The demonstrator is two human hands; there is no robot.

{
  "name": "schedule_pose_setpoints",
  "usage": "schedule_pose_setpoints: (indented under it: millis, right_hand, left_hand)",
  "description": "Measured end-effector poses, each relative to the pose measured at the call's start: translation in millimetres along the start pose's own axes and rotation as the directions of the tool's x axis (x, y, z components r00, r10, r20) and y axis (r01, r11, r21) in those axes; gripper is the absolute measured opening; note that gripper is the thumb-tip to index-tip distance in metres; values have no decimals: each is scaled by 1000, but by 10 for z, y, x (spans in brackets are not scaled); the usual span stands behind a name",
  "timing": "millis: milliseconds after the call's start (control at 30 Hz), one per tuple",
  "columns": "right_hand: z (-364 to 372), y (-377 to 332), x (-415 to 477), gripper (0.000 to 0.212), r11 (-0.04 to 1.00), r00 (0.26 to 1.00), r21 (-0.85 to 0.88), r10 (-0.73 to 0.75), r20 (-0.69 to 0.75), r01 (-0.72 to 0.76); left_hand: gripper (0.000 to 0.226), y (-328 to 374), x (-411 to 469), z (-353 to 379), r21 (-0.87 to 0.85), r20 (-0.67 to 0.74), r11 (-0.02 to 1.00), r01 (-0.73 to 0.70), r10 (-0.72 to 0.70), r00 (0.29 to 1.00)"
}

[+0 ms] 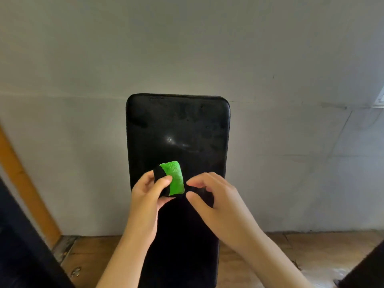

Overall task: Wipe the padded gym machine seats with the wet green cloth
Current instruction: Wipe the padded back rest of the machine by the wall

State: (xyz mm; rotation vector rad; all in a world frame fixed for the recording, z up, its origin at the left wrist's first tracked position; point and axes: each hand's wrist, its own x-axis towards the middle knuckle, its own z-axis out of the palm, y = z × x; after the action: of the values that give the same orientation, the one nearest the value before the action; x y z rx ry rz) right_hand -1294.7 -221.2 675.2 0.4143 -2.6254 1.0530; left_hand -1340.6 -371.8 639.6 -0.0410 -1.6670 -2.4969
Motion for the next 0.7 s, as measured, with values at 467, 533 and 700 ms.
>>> schedule_pose_setpoints:
  millis: [467,533,700]
  right_hand:
    - [325,-594,2008,50,766,902,-547,-429,-45,337]
    - [395,-607,2213,56,750,920,-592,-390,-33,297]
    - [608,-533,2345,59,728,907,-662,-382,-174,179]
  left_hand:
    - [21,796,1284,-506,188,-187,937,-295,329,926]
    - [19,895,1458,-533,194,-179,922,-335,369,912]
    - [23,1109,1878,-521,230,-94,875,-426,456,885]
